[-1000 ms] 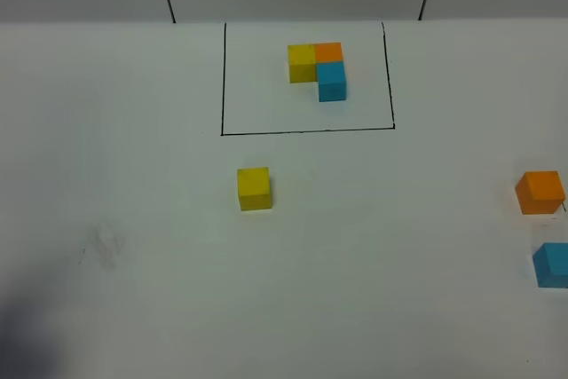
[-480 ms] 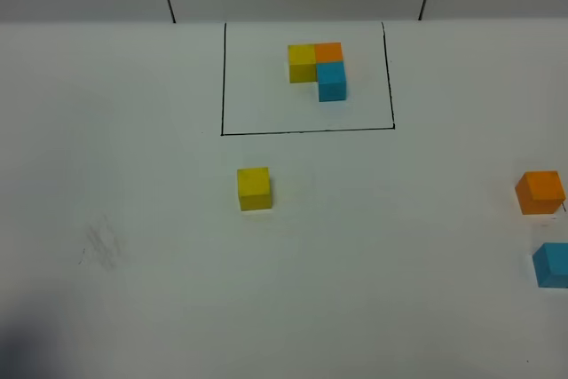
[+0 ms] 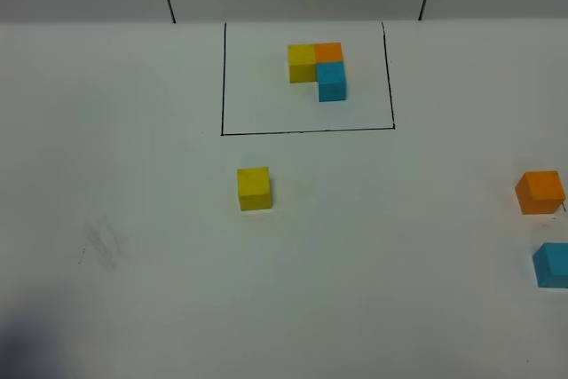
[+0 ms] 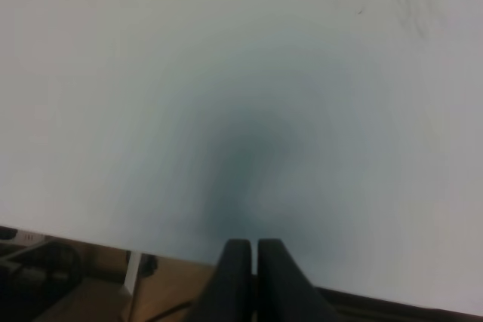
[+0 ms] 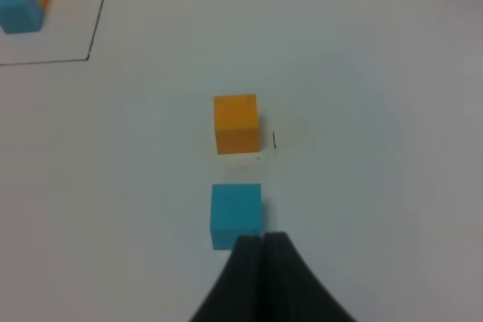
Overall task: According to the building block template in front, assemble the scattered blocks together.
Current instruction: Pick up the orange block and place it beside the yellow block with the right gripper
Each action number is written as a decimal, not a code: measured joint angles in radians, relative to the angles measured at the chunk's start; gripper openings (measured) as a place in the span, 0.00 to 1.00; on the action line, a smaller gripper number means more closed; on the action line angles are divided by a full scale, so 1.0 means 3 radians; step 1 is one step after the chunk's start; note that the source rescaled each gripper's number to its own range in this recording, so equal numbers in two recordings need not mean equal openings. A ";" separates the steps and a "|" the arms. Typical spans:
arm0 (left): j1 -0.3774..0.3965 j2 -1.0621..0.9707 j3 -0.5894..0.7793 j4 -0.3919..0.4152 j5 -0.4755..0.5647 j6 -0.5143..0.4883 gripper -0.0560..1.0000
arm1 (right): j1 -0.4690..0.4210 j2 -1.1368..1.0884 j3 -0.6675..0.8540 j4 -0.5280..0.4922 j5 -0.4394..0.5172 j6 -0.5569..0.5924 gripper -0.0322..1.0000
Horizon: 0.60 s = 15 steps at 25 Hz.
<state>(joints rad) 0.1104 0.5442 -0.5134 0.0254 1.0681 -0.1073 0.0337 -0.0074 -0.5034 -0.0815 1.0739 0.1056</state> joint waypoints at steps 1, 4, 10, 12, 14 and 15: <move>0.0000 -0.0011 0.0000 0.0006 0.0000 -0.0008 0.05 | 0.0000 0.0000 0.0000 0.0000 0.0000 0.0000 0.03; 0.0000 -0.0173 0.0000 0.0060 -0.0011 -0.0030 0.05 | 0.0000 0.0000 0.0000 0.0000 0.0000 0.0000 0.03; 0.0000 -0.0777 0.0000 0.0275 -0.0008 -0.0095 0.05 | 0.0000 0.0000 0.0000 0.0000 0.0000 0.0000 0.03; 0.0000 -0.0963 0.0000 0.0278 -0.0008 -0.0065 0.05 | 0.0000 0.0000 0.0000 0.0000 0.0000 0.0000 0.03; 0.0000 -0.1146 0.0010 0.0274 -0.0008 -0.0040 0.05 | 0.0000 0.0000 0.0000 0.0000 0.0000 0.0000 0.03; 0.0000 -0.1213 0.0010 0.0271 -0.0004 -0.0007 0.05 | 0.0000 0.0000 0.0000 0.0000 0.0000 0.0000 0.03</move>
<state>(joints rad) 0.1104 0.1802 -0.5106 0.1068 1.0668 -0.1093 0.0337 -0.0074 -0.5034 -0.0815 1.0739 0.1056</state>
